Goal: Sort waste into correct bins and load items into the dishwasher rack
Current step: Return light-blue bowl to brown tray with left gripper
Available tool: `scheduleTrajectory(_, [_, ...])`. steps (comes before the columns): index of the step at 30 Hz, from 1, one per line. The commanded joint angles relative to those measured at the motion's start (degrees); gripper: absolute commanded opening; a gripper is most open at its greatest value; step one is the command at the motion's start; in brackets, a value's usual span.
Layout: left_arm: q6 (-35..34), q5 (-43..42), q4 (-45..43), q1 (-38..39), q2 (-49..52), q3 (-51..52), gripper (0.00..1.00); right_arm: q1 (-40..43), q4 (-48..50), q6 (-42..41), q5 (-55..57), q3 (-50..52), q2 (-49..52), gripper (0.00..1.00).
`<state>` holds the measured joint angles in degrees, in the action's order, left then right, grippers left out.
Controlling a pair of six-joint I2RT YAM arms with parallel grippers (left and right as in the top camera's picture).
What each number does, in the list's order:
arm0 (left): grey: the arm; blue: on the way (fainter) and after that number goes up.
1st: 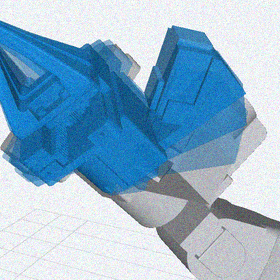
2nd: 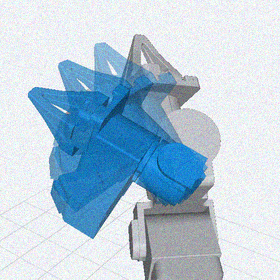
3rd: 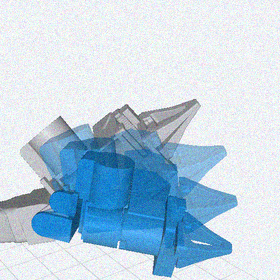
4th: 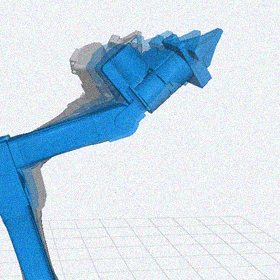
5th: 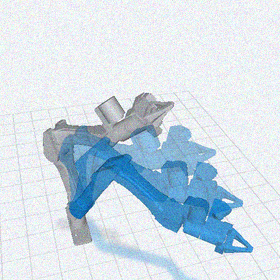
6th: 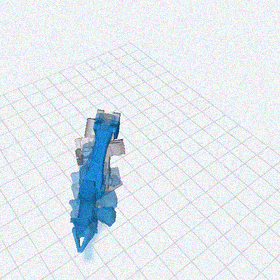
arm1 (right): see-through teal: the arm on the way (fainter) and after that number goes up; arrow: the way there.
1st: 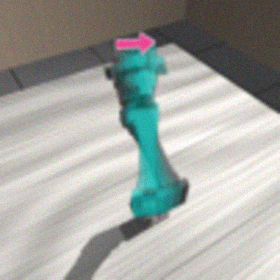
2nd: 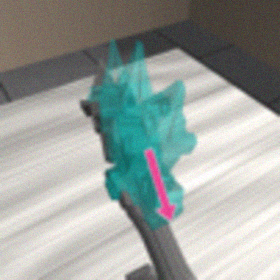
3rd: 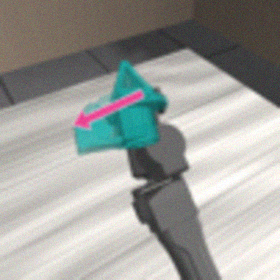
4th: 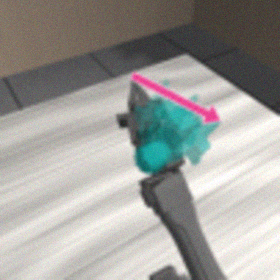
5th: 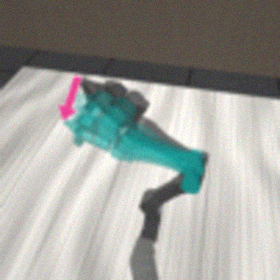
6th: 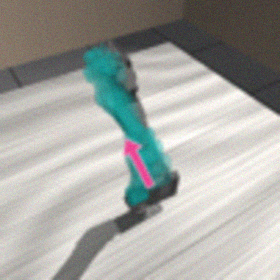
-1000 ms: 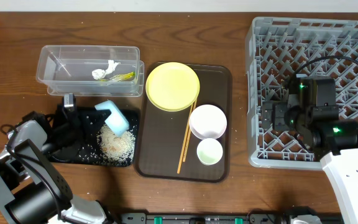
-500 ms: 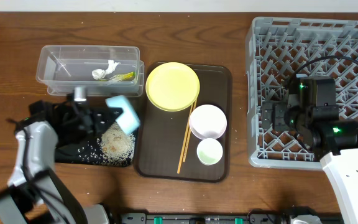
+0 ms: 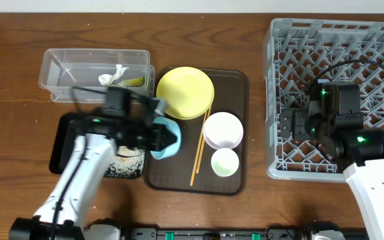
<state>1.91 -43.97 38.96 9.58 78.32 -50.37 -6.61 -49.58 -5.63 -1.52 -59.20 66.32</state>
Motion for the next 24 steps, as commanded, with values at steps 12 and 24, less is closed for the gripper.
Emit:
scheduleTrajectory(12, [-7.89, 23.96, -5.33, 19.17, 8.87, -1.07, 0.17, 0.33, 0.70, 0.57, -0.02, -1.07, -0.04, 0.99])
scheduleTrajectory(24, [-10.12, 23.89, -3.72, 18.95, 2.56, -5.57, 0.49, 0.33, 0.52, 0.57, -0.02, -1.07, -0.04, 0.99])
